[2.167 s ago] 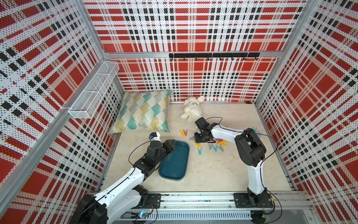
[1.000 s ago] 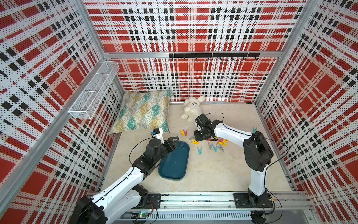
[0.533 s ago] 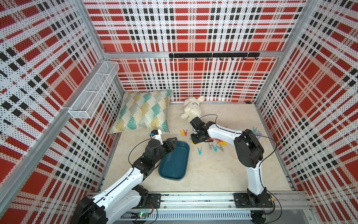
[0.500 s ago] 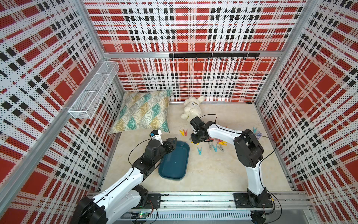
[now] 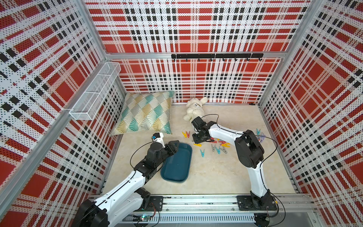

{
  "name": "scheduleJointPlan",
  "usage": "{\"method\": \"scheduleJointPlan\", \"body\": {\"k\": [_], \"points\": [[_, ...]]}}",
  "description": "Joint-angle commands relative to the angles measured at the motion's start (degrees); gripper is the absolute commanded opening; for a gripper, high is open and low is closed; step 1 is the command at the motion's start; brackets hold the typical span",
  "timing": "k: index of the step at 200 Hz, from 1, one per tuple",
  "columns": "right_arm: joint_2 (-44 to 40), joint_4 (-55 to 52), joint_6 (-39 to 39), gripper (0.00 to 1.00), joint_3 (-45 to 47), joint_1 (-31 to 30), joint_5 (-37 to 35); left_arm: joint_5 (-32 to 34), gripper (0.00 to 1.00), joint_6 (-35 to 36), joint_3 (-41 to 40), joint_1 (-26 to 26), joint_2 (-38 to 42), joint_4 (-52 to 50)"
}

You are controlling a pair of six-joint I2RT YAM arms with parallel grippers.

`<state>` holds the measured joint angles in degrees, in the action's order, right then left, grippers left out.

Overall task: Put the clothespins into the storage box
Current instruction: Pick up the clothespin from the center of the board.

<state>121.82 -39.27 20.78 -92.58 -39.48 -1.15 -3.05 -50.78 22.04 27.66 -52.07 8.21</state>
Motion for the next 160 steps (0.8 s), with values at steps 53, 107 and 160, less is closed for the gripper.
{"method": "scheduleJointPlan", "body": {"k": [53,107,160], "points": [[2.9,0.2,-0.1,0.26,-0.5,-0.2,0.1,-0.6,0.60,0.1,-0.9,-0.5,0.6,1.6],[2.5,0.7,0.8,0.18,0.4,-0.2,0.0,-0.6,0.60,-0.1,-1.1,-0.6,1.2,1.5],[-3.2,2.8,3.0,0.07,4.6,0.1,1.6,-1.4,0.60,0.8,0.2,-0.5,0.0,1.9]]}}
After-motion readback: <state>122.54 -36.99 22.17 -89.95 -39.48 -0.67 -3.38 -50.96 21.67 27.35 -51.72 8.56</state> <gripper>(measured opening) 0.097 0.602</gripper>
